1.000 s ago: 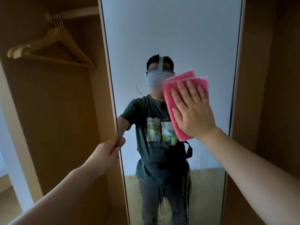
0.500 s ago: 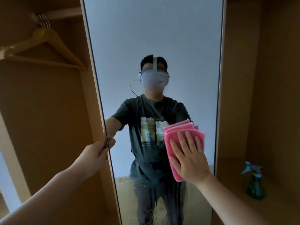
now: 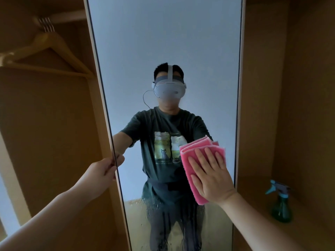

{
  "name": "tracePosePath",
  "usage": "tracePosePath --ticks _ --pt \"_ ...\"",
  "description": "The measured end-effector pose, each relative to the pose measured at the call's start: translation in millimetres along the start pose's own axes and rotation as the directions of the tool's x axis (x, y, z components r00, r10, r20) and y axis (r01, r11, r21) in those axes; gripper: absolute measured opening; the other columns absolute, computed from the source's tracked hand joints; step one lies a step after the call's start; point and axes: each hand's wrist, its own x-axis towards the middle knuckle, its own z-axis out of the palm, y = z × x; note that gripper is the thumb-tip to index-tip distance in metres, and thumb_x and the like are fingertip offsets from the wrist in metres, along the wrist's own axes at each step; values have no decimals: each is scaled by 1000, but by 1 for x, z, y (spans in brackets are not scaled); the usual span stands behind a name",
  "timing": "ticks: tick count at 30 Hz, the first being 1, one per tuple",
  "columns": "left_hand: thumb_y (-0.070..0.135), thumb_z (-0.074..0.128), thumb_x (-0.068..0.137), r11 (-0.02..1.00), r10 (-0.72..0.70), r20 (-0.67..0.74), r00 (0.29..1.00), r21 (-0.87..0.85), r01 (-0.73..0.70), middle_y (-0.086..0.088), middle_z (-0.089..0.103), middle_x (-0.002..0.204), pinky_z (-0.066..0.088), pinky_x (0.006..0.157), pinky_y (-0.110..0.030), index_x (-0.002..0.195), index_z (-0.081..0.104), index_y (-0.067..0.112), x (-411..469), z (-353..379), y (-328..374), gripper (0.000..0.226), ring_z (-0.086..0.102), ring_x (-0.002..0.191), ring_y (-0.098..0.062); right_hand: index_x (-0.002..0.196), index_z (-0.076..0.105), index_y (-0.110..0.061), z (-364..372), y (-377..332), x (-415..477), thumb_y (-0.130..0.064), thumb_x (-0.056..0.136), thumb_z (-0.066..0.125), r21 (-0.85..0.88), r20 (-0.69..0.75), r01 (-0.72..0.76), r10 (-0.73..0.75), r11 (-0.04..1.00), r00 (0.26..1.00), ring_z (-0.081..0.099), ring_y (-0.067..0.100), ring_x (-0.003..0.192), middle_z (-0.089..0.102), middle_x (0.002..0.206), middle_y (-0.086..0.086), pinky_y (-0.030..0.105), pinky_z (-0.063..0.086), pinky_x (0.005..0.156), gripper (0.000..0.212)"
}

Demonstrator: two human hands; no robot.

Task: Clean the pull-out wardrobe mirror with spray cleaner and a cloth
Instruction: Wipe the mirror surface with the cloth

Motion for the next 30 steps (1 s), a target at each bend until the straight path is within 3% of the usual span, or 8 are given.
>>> tracePosePath --ticks 7,10,13,16,22,24,28,30 --pt "14 47 99 1000 -4 -7 1000 1 4 -4 68 87 56 64 -36 97 60 19 3 1 -1 15 70 76 -23 152 15 -15 -29 39 50 -47 100 16 2 16 -135 135 991 991 6 37 147 14 157 16 52 2 120 61" --pt "14 47 100 1000 -5 -5 1000 11 5 -5 68 85 54 57 -31 95 60 18 3 2 -1 14 70 76 -23 152 15 -12 -49 57 87 -47 100 18 4 -8 -232 232 973 973 9 39 146 14 158 18 54 5 120 63" --pt "15 47 99 1000 -5 -11 1000 11 5 -4 68 85 54 58 -35 93 60 17 3 1 0 15 69 74 -26 153 14 -12 -69 74 124 -47 99 20 -14 -11 -290 290 957 957 10 41 146 14 159 19 55 7 119 65" --pt "14 48 99 1000 -1 -19 1000 -8 1 -4 68 86 57 65 -43 94 61 17 3 2 0 14 70 78 -28 154 13 -14 -79 81 142 -49 98 19 -46 -10 -299 299 953 954 9 42 146 11 160 19 55 4 119 66" --pt "14 47 99 1000 15 -42 999 -14 -16 -4 68 84 55 61 -37 88 59 22 4 4 -2 18 70 76 -25 154 12 -14 -77 80 140 -49 99 21 -54 -14 -288 288 956 958 8 44 146 10 160 19 58 7 118 66" --pt "14 48 99 1000 16 -47 999 -18 -17 -3 68 86 57 64 -42 91 60 20 5 5 -4 16 70 76 -27 154 13 -14 -75 78 137 -48 99 21 -49 -21 -286 286 957 958 9 45 146 12 160 20 58 8 118 65" --pt "13 46 99 1000 18 -77 997 -22 -20 -7 69 85 50 48 -33 98 61 16 4 9 -4 15 66 64 -26 154 16 -12 -64 68 121 -47 100 21 -21 -49 -300 298 954 953 12 46 145 15 159 20 58 7 118 64" --pt "13 45 99 999 28 -99 995 -29 -31 -8 69 86 54 56 -42 102 61 16 4 12 -5 16 68 69 -29 153 17 -12 -55 61 106 -47 100 22 -4 -62 -299 298 954 952 13 47 144 16 158 21 58 6 118 64"
